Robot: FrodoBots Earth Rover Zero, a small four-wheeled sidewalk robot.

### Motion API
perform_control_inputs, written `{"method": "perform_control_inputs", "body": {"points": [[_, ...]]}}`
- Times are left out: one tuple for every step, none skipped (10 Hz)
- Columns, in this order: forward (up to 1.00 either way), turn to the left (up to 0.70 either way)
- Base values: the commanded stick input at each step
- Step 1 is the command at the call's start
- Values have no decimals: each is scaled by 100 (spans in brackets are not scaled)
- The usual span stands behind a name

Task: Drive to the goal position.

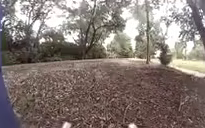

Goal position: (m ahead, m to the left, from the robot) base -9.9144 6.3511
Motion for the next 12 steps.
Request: {"method": "perform_control_inputs", "body": {"points": [[45,-27],[45,-27],[45,-27],[45,-27],[45,-27],[45,-27],[45,-27],[45,-23],[45,-3],[45,0],[45,0],[45,0]]}}
